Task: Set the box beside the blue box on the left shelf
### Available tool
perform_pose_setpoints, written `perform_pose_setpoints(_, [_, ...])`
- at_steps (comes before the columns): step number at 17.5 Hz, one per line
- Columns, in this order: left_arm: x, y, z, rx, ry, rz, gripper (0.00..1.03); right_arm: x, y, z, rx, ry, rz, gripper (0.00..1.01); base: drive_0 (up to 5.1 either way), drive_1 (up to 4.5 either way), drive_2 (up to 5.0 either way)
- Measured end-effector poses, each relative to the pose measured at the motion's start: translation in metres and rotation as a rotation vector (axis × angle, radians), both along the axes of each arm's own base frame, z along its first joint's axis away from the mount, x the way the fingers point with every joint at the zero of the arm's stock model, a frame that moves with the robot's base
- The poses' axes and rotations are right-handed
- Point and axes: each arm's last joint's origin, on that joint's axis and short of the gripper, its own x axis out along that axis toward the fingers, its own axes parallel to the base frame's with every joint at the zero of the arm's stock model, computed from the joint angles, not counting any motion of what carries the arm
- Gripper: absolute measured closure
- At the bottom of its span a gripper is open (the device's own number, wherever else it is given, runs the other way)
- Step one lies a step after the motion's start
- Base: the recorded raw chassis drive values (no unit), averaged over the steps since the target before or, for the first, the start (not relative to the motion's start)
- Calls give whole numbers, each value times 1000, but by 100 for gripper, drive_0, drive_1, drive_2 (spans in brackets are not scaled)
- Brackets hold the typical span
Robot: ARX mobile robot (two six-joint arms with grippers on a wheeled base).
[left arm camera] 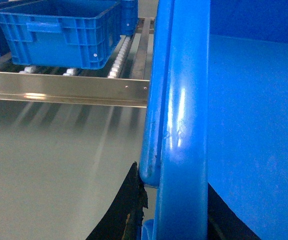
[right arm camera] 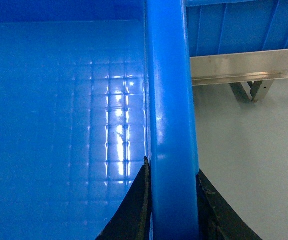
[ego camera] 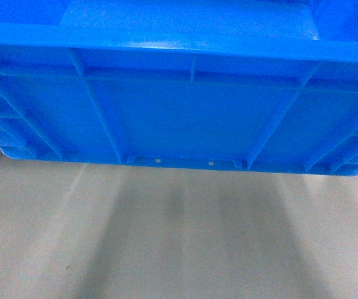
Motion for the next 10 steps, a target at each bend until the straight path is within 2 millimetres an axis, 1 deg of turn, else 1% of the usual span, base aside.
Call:
perform_pose_setpoints(4, [0, 0, 0, -1, -3, 0, 87, 0, 0, 0, 0, -1, 0, 85, 0, 0, 0])
perform_pose_setpoints(10, [0, 0, 1, -1, -7, 0, 87, 0, 0, 1, 1, -4, -1, 85, 0, 414, -414])
